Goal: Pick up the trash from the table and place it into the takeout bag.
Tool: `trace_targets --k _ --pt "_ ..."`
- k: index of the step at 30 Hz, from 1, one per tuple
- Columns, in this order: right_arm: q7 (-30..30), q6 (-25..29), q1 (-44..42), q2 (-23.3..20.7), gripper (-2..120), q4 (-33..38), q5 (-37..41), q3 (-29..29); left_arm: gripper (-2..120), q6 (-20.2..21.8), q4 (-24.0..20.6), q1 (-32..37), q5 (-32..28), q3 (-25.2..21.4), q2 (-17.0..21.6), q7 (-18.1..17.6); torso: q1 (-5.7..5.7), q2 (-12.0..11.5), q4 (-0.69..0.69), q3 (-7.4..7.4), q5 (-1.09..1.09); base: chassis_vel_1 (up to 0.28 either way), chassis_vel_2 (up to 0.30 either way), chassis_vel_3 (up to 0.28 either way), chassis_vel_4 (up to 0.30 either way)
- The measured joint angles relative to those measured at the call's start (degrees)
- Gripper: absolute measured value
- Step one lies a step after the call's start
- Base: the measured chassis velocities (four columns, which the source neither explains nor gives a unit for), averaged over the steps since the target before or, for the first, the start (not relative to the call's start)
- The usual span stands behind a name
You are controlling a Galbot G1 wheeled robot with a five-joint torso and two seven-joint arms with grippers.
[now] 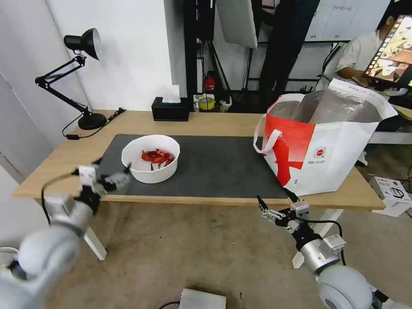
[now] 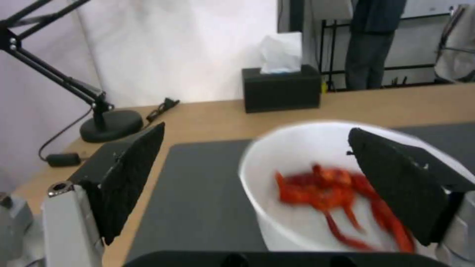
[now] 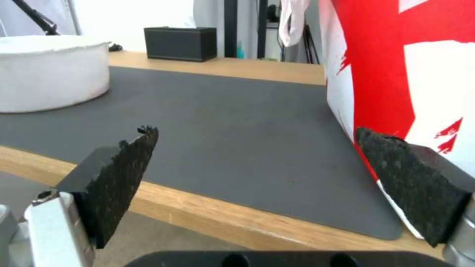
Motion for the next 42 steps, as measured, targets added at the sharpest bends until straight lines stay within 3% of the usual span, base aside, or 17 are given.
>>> trace_targets --k 3,11,16,22,25,30,42 --pt "0.0 0.0 0.0 0.0 100 0.0 0.0 0.0 100 2.6 3.6 -9.0 -7.7 5.9 3.4 -1.9 0.00 0.0 0.00 0.00 0.01 0.000 0.000 0.000 0.000" --pt "0.0 -0.1 0.1 0.0 100 0.0 0.1 -0.1 100 9.7 9.1 -18.7 -18.8 14.6 6.9 -2.2 0.00 0.0 0.01 -0.01 0.01 0.000 0.000 0.000 0.000" --pt "0.0 -0.1 0.1 0.0 100 0.1 0.1 -0.1 100 12.0 12.6 -23.7 -22.4 18.2 7.5 -1.9 0.00 0.0 0.00 0.00 0.00 0.000 0.000 0.000 0.000" --pt "0.0 -0.1 0.1 0.0 100 0.1 0.1 -0.1 100 19.3 14.6 -29.5 -27.0 21.4 8.6 -1.3 0.00 0.0 0.00 -0.01 0.02 0.000 0.000 0.000 0.000" --pt "0.0 -0.1 0.1 0.0 100 0.1 0.1 -0.1 100 25.1 16.2 -34.0 -29.8 24.5 8.8 -1.9 0.00 0.0 0.00 -0.01 0.02 0.000 0.000 0.000 0.000" --pt "0.0 -0.1 0.1 0.0 100 0.1 0.1 -0.1 100 29.9 18.3 -38.5 -31.0 27.6 7.8 -3.0 0.00 0.0 0.00 -0.01 0.01 0.000 0.000 0.000 0.000" --pt "0.0 -0.1 0.1 0.0 100 0.1 0.1 -0.1 100 31.0 23.1 -43.7 -34.4 33.3 6.7 -6.9 0.00 0.0 0.00 -0.01 0.02 0.000 0.000 0.000 0.000"
